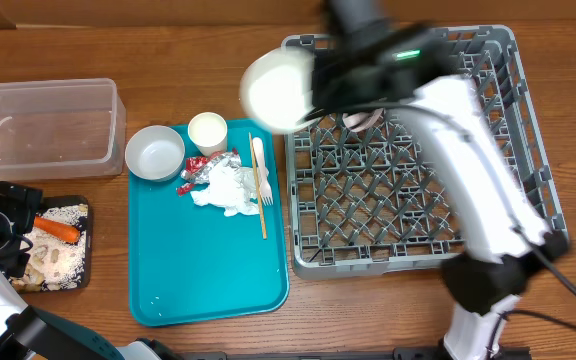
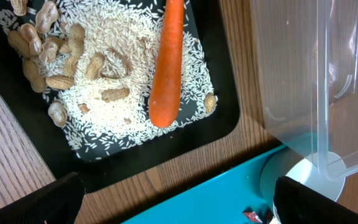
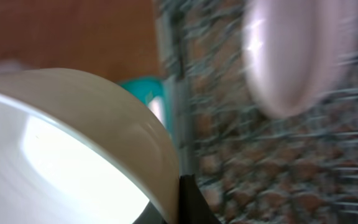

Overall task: Sort waste into correct bins and load items into the dishwasher rack
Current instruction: 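Lift the white bowl with the right gripper over the rack's right side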

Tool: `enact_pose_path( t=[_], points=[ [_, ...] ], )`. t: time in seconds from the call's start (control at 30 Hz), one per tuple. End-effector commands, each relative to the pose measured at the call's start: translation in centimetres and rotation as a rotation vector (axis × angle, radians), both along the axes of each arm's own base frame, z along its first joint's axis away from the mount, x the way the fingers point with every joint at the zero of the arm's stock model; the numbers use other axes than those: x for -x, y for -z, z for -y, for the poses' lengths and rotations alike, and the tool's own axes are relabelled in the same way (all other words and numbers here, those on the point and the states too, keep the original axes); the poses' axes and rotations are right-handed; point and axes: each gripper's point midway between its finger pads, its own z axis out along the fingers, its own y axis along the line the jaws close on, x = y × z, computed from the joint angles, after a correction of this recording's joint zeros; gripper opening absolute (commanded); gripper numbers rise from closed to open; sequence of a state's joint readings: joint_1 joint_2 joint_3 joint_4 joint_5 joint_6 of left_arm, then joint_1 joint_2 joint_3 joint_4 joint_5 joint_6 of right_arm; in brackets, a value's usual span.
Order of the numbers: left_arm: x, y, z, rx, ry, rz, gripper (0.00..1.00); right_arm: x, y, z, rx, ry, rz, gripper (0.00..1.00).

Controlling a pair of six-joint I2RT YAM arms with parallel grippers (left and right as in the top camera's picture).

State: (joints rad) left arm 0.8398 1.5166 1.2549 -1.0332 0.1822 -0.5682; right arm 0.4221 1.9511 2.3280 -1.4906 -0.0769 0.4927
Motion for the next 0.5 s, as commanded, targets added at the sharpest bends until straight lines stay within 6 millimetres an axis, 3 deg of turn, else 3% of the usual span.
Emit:
enact_pose_path(
  t=[0.0, 0.2, 0.3, 0.47],
  points=[
    [0.0, -0.7, -0.5, -0.028, 0.012, 0.005, 1.0, -1.8, -3.3, 10.1, 0.157, 0.239, 0.126, 0.04],
    [0.0, -0.7, -0.5, -0.028, 0.012, 0.005, 1.0, -2.0, -3.2, 24.1, 0.445, 0.676, 0.13, 0.04],
    [0.0, -0.7, -0.5, -0.028, 0.012, 0.005, 1.0, -1.2, -2.8, 27.9, 0.563, 0.805, 0.119, 0.04],
    [0.0, -0.7, -0.5, -0.028, 0.011, 0.005, 1.0, 0.1, -2.9, 31.8, 0.779, 1.017, 0.166, 0.04]
  ],
)
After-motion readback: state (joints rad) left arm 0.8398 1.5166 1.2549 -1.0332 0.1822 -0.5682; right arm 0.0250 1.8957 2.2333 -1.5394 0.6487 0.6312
